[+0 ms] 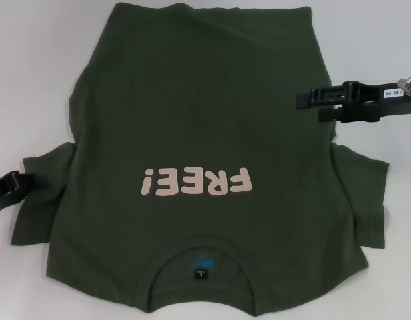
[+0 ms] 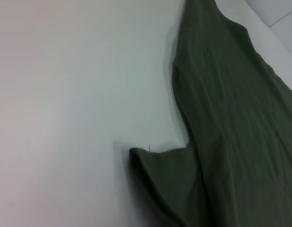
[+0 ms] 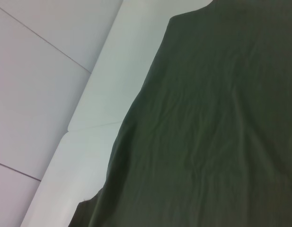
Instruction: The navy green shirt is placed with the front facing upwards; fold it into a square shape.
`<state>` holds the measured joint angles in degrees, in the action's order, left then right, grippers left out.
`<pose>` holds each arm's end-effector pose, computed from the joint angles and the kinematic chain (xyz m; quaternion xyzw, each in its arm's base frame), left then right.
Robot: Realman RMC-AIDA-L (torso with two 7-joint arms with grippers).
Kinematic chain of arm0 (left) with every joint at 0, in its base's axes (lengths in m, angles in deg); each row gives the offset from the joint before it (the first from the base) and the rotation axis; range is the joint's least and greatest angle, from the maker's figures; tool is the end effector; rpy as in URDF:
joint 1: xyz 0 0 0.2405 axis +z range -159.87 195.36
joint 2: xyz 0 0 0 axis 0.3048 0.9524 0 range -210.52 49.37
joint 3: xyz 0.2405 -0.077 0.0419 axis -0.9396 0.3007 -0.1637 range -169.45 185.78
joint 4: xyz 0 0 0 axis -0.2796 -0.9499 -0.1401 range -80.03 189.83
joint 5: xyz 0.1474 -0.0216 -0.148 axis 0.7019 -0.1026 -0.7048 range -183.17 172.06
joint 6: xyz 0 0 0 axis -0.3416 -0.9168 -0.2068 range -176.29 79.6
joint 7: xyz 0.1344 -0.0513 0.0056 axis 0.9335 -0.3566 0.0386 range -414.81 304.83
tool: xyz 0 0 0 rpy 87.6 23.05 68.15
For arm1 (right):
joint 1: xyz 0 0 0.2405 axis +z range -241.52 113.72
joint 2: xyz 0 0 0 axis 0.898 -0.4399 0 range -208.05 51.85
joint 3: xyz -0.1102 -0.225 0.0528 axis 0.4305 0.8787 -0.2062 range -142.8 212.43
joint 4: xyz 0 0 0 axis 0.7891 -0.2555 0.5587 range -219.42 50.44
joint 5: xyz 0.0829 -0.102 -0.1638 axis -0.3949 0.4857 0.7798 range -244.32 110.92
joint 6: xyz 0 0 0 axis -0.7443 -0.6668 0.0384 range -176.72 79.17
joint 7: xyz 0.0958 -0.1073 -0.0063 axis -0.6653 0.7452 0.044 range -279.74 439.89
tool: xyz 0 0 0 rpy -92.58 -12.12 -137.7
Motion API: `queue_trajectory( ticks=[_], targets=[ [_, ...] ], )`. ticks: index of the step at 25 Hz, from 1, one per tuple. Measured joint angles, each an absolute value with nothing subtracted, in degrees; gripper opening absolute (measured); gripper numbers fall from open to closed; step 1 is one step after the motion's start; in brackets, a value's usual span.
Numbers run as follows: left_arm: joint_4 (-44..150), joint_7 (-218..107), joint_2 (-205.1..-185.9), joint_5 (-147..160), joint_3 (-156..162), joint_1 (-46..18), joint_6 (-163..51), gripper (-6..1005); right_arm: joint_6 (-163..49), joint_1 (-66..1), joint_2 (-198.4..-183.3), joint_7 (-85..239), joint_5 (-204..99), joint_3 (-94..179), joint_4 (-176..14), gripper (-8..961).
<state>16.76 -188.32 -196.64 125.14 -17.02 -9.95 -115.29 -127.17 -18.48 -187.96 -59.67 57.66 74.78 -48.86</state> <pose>-0.3688 0.3425 0.0527 -0.6404 -0.6825 -0.2194 0.2757 0.2260 0.4247 0.0551 -0.7839 0.5762 0.1924 0.1286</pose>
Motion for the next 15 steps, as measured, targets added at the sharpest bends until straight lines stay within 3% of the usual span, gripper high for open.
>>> queue_trajectory(
  ticks=[5, 13, 15],
  targets=[
    [16.3, -188.04, -196.71, 125.63, -17.33, -9.88, -115.22, 353, -127.17, -18.47, -187.96, -59.67, 57.66, 74.79, -48.9, 852],
    [12.92, -186.77, -196.69, 126.56, -18.81, -10.1, -115.2, 2, -127.18, -18.46, -187.96, -59.67, 57.67, 74.43, -48.9, 852],
    [11.13, -185.63, -196.46, 126.6, -20.53, -10.16, -115.28, 2, -127.17, -18.46, -187.96, -59.67, 57.66, 74.34, -48.9, 852]
  ],
)
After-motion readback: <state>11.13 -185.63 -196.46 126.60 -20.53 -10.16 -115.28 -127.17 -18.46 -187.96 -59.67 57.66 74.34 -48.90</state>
